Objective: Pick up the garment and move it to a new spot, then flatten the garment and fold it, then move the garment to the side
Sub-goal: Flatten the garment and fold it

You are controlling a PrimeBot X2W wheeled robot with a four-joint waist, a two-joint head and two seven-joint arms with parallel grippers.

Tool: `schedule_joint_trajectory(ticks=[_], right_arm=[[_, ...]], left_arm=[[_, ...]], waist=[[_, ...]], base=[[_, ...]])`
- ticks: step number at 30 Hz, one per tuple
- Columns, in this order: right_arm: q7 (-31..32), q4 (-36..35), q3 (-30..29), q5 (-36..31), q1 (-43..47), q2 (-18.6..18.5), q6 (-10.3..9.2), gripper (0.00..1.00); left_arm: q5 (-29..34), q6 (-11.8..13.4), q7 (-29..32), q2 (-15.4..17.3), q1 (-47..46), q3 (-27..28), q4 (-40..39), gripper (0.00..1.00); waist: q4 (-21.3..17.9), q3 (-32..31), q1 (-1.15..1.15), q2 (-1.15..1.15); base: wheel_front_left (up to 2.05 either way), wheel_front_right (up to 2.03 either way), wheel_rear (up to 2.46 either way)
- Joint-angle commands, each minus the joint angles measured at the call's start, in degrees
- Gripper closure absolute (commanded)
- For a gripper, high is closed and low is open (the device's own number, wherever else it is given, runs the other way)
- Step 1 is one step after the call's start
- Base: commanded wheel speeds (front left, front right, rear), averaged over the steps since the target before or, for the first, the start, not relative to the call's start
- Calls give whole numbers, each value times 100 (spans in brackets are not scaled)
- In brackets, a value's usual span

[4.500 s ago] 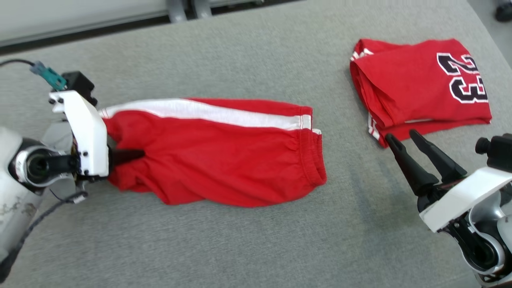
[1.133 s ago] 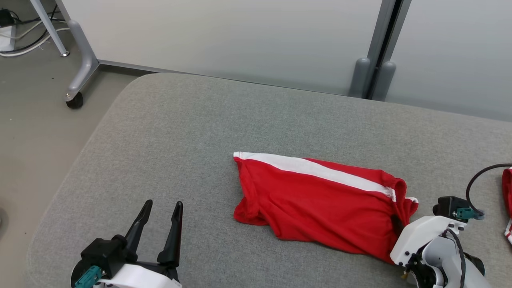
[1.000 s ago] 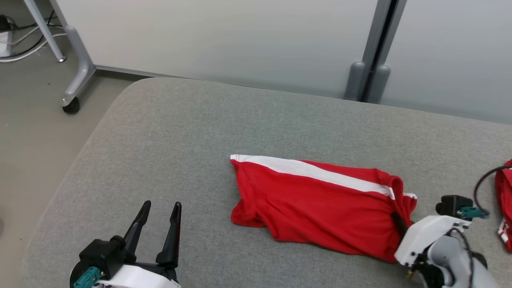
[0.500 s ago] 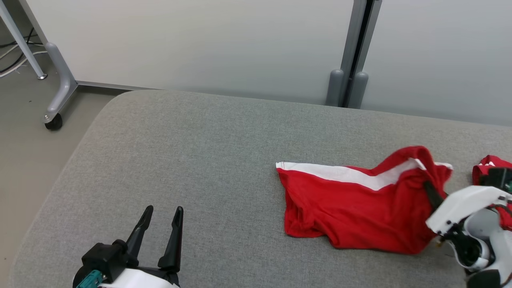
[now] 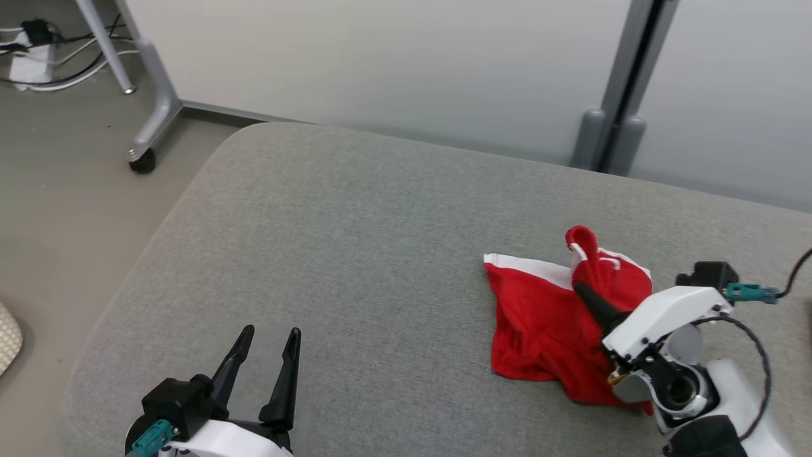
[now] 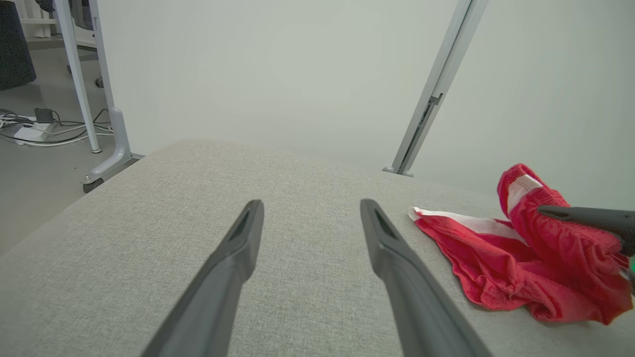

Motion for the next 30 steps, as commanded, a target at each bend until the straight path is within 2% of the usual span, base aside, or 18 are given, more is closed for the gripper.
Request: schedule_joint_trajectory(ticks=[1,7,9,10,11,17,21,26,30], right_arm=[[-98,122,120,109,-88,-7,4,100],[-541,759,933,786,-430,-14,4,100],[-719,934,1200,984,-553,-14,5,56],[-787,999,1351,1119,-608,-10,4,50],[-853,1045,1487,1218,-658,-9,4,0],[-1312,1145,1995,1414,-877,-17,4,0],[-1680,836,2132,1173,-954,-78,4,0],[-2244,108,2177,617,-719,-629,4,0],[-2698,-470,2121,-107,-464,-1192,4,0]], left_arm=[[-34,-34,-4,9,-78,6,31,0],[-17,-49,-34,-50,-164,-19,95,0],[-12,-57,-42,-64,-164,-22,119,0],[-13,-67,-41,-69,-176,-26,134,0],[-18,-75,-40,-71,-189,-22,147,0],[-43,-74,-63,-60,-179,19,213,0],[-35,-55,-87,-48,-98,47,214,0],[-2,-1,-96,-24,-1,127,145,0],[63,57,-121,-15,75,226,39,0]], waist=[[113,52,0,0],[230,141,0,0],[231,162,0,0],[225,170,0,0],[211,174,0,0],[32,111,0,0],[-207,-29,0,0],[-611,-219,0,0],[-954,-311,0,0]], base=[[0,0,0],[0,0,0],[0,0,0],[0,0,0],[0,0,0],[0,0,0],[0,0,0],[0,0,0],[0,0,0]])
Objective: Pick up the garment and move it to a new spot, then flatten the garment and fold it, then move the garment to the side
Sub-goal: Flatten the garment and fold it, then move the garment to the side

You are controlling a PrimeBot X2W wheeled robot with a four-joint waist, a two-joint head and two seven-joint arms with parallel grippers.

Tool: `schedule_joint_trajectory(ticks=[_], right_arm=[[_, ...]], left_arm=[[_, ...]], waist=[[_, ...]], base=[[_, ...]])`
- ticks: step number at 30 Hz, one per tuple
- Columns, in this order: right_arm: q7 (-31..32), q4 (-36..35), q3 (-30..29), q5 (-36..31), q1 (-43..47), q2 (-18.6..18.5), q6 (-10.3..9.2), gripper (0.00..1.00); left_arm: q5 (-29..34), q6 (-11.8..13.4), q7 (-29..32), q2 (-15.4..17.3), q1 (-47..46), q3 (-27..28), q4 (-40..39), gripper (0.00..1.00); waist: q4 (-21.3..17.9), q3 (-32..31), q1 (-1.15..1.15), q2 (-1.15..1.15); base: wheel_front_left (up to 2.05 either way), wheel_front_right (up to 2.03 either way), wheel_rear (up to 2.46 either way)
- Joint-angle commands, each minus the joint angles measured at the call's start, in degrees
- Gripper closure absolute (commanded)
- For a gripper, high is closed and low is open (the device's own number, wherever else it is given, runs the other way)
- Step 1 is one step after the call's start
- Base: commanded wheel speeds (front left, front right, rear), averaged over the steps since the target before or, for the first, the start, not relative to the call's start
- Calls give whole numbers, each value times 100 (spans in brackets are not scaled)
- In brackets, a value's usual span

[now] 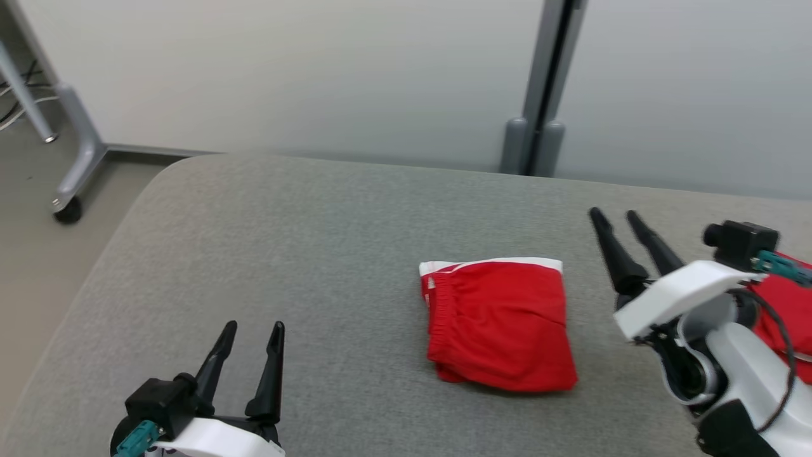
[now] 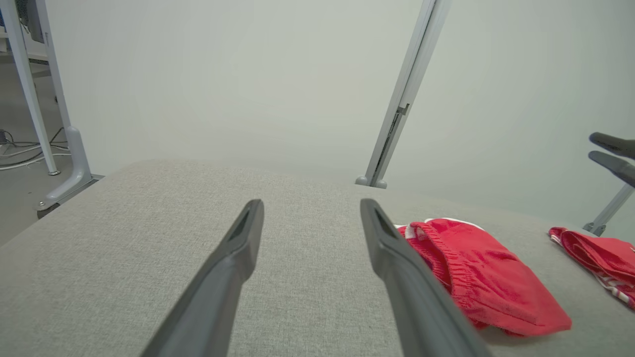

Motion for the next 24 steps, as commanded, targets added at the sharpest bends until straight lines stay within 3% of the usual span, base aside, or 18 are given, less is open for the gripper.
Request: schedule_joint_trajectory(ticks=[1,6,16,24], right_arm=[[-162,-151,-70,-272,187,-190,3,0],[-579,-697,-570,-1382,730,-498,4,0],[-807,-1691,-1634,-2823,2227,233,3,0],[-743,-1899,-1800,-3123,2641,572,3,0]], left_arm=[[53,43,-31,22,54,80,-58,0],[164,101,-44,39,97,327,-235,0],[543,84,-46,-23,326,879,-356,0],[863,-101,-47,-240,440,1101,-261,0]], waist=[[-298,-109,0,0],[-620,-122,0,0],[-973,-162,0,0],[-970,-146,0,0]], base=[[0,0,0],[0,0,0],[0,0,0],[0,0,0]])
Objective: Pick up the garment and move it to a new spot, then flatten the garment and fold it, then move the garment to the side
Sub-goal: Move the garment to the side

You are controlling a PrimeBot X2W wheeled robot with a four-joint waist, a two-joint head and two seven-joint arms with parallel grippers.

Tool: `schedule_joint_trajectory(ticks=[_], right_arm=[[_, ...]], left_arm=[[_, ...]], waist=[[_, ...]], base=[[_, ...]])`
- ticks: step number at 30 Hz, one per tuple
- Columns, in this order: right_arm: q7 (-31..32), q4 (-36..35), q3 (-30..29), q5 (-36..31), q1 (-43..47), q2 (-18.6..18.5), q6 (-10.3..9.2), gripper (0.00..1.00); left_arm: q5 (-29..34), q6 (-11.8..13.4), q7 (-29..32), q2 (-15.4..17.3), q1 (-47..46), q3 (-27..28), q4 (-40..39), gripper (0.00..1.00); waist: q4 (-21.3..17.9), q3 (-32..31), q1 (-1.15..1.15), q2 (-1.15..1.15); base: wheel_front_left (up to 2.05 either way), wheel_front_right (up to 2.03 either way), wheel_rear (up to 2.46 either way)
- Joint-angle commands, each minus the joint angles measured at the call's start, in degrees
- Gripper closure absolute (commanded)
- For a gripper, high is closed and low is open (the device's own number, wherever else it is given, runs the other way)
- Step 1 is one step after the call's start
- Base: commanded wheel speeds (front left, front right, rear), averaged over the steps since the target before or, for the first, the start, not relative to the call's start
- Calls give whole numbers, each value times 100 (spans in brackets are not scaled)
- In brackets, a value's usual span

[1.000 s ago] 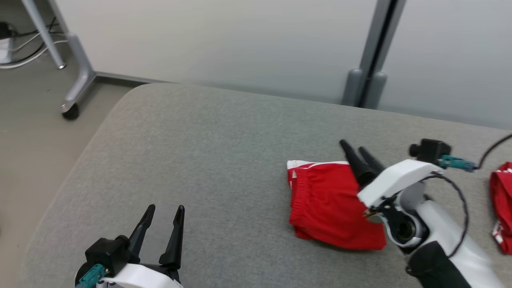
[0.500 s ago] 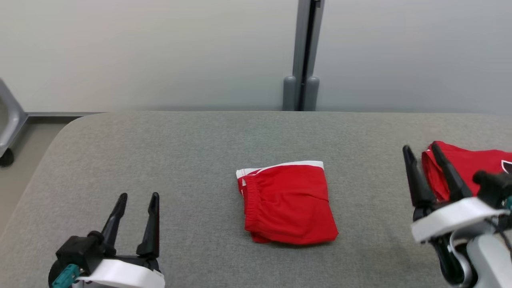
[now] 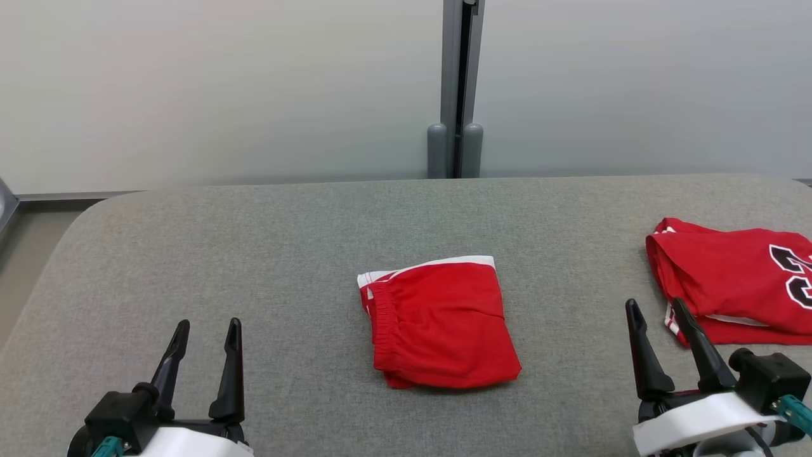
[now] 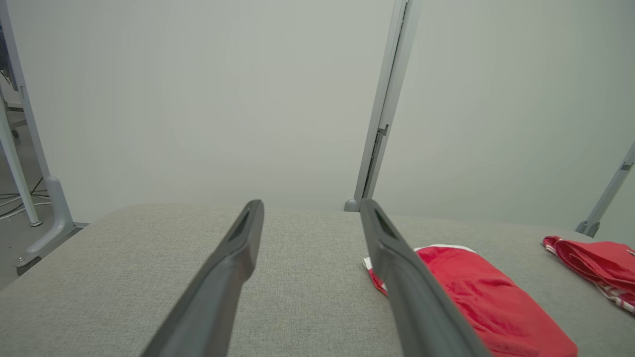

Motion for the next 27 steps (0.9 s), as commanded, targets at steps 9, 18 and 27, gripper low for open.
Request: schedule_joint_trajectory(ticks=[9,18,27], right_arm=[[765,346,8,148,-618,132,2,0],[2474,1784,-99,384,-1724,276,2,0],[3937,3123,-626,269,-2367,379,2,0]], left_arm=[[128,-158,-21,-120,-57,-24,74,0],[66,-201,107,-154,-188,-151,105,0],[30,-236,141,-189,-257,-245,153,0]], waist=[[370,64,0,0],[1046,182,0,0],[1504,356,0,0]], base=[[0,0,0],[0,0,0],[0,0,0]])
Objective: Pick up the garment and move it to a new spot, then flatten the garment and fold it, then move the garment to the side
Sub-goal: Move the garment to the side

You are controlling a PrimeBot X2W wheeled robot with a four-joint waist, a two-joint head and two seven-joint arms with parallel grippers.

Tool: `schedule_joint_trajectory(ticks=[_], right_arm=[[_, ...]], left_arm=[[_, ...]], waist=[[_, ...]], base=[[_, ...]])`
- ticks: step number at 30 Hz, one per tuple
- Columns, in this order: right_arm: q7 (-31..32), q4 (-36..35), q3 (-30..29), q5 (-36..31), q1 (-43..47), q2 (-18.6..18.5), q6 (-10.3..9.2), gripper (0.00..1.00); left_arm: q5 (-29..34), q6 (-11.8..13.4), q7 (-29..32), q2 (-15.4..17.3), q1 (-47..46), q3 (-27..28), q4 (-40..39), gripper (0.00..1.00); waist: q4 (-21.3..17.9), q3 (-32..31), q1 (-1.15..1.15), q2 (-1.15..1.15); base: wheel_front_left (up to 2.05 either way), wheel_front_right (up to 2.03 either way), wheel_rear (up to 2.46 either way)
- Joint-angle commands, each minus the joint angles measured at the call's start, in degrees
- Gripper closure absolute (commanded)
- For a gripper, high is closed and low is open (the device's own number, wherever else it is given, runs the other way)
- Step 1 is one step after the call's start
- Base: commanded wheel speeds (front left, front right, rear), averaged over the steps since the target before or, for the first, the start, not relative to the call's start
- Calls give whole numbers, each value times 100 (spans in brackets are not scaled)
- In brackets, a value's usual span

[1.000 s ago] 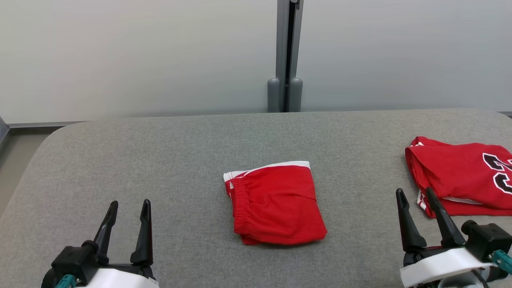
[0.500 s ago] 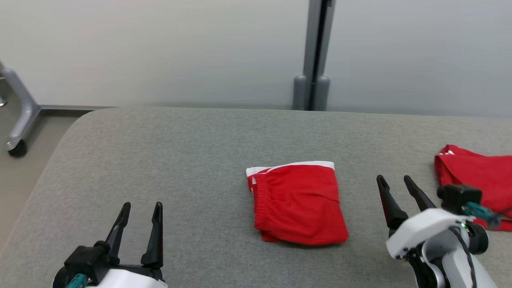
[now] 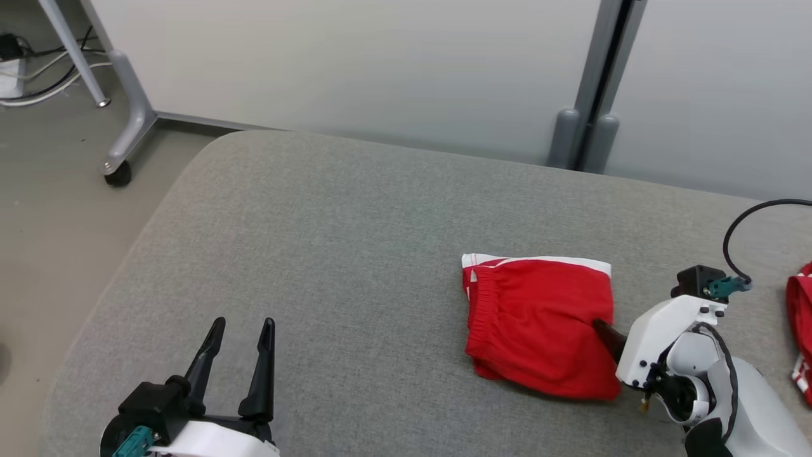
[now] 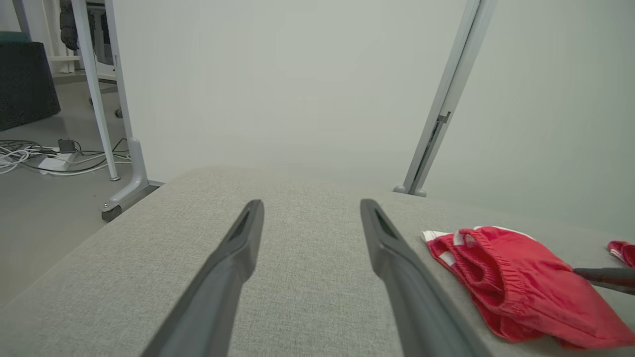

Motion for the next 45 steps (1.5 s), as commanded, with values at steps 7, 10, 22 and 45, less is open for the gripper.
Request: schedule_joint_trajectory(ticks=[7,10,22,45], right_arm=[[13,450,-197,171,-262,74,2,0],[-78,492,-114,312,-290,97,2,100],[-776,326,467,651,-440,45,2,100],[-960,86,1518,636,-1927,-2041,2,100]], left_arm=[[-9,-9,-17,-5,-158,-35,24,0],[-21,9,-22,13,-180,-24,43,0],[-30,-12,36,55,-127,-98,-16,0],[101,-315,266,48,-1030,-491,-32,0]], waist=[[156,153,0,0],[127,153,0,0],[-605,-82,0,0],[-2039,1393,0,0]], base=[[0,0,0],[0,0,0],[0,0,0],[0,0,0]])
